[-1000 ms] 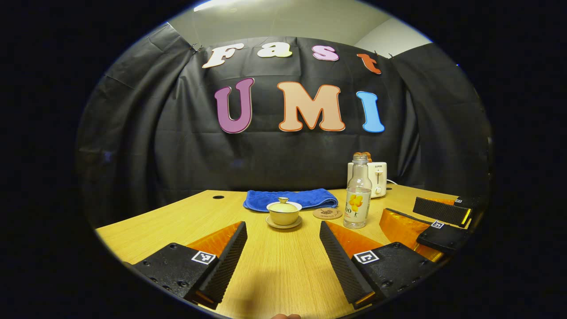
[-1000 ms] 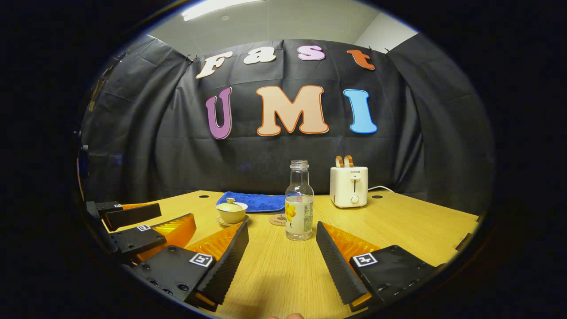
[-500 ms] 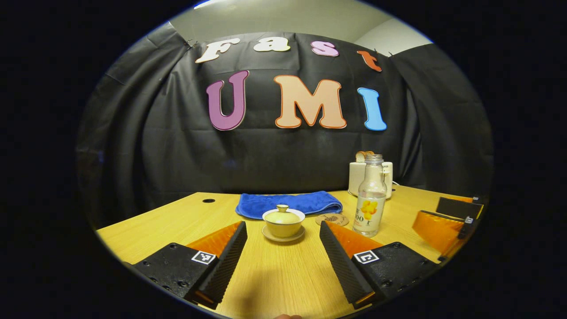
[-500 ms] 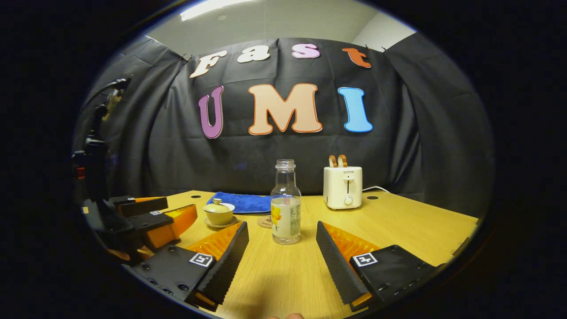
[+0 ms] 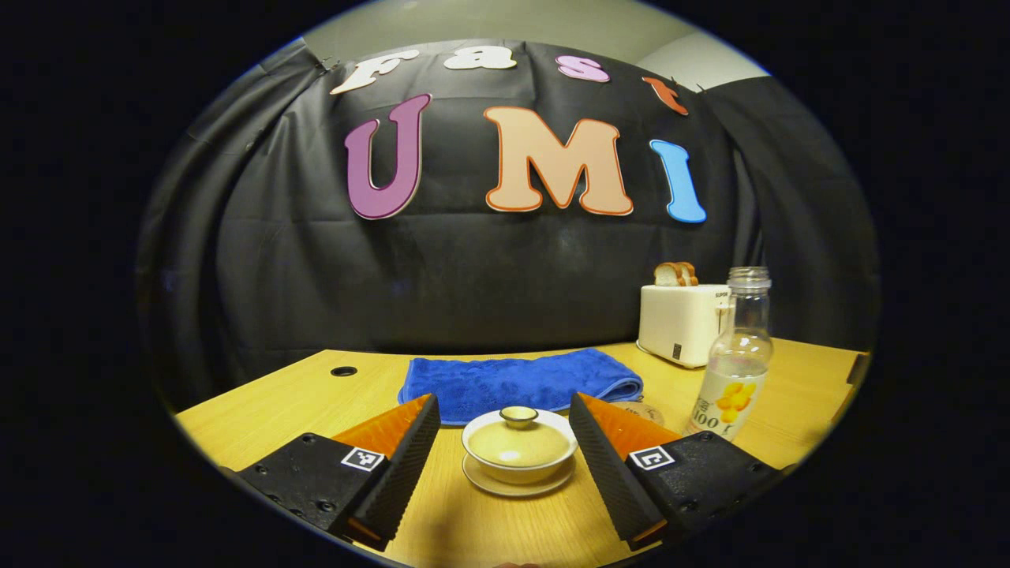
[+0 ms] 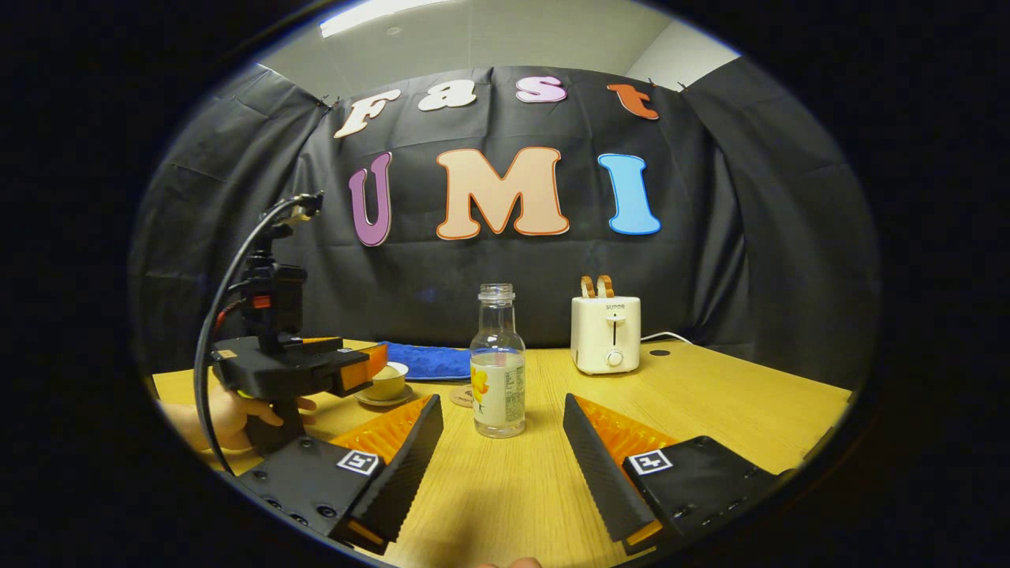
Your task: Open the teacup lid with one hand, grasp the water bottle and pour water into the teacup with the other hand; after pouring, place the water bottle on the coaster and then close the teacup lid.
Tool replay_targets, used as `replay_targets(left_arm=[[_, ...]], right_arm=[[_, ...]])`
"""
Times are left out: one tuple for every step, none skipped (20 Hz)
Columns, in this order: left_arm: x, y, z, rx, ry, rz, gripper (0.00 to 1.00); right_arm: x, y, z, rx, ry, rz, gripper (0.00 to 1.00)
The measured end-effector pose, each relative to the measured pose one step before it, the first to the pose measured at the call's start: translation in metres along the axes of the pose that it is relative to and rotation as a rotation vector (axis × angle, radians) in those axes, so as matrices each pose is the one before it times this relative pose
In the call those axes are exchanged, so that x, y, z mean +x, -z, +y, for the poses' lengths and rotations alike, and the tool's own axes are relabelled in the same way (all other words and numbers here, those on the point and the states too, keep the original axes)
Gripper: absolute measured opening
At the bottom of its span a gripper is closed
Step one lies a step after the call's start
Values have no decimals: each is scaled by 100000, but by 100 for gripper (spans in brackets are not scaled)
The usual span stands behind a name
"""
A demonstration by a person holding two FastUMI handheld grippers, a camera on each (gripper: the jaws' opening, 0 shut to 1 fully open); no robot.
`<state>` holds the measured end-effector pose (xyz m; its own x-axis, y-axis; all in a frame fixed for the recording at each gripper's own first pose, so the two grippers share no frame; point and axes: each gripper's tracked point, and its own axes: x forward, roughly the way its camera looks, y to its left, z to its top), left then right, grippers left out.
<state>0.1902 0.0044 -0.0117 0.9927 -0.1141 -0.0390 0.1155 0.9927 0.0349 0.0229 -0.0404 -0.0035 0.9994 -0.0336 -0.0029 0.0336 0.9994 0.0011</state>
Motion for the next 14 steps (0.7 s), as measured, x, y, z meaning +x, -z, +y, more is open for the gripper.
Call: replay_targets(left_arm=[[771, 390, 226, 1682, -557, 1978, 96], [703, 312, -195, 1506, 644, 2359, 96], [496, 425, -376, 1542, 1214, 2763, 98], [447, 353, -263, 1505, 994, 2877, 96], [256, 313, -45, 1425, -32, 2340, 95], [180, -173, -66, 1331, 45, 776, 95], [330, -19, -103, 839, -363, -110, 93], [103, -61, -35, 323, -359, -396, 93], [31, 141, 7, 184, -204, 423, 93], [47, 25, -26, -188, 211, 612, 92], [-14, -191, 266, -568, -308, -292, 90], [68, -31, 235, 19, -874, 235, 88], [-56, 237, 152, -667, -1146, 748, 82], [93, 32, -2, -313, 231, 64, 76]], right_arm=[[34, -81, -139, -41, 263, 20, 98], [47, 57, -96, 15, 135, 2, 98], [17, 21, -24, -52, 48, -88, 98], [88, -2, -92, -29, 83, -1, 98], [-32, 16, -84, -35, 63, -64, 98], [17, -26, -51, 26, 159, 53, 98], [-10, 9, -114, -50, 158, -50, 97], [20, -33, -108, 56, 230, 8, 97], [-34, 39, -77, -10, 73, -45, 96], [67, 10, -85, -37, 132, 34, 96], [42, -4, -97, 70, 14, -22, 97], [6, 2, -2, -110, 35, 22, 97], [-43, 1, -36, 60, 24, -70, 97], [21, -39, 9, -32, 71, -39, 97]])
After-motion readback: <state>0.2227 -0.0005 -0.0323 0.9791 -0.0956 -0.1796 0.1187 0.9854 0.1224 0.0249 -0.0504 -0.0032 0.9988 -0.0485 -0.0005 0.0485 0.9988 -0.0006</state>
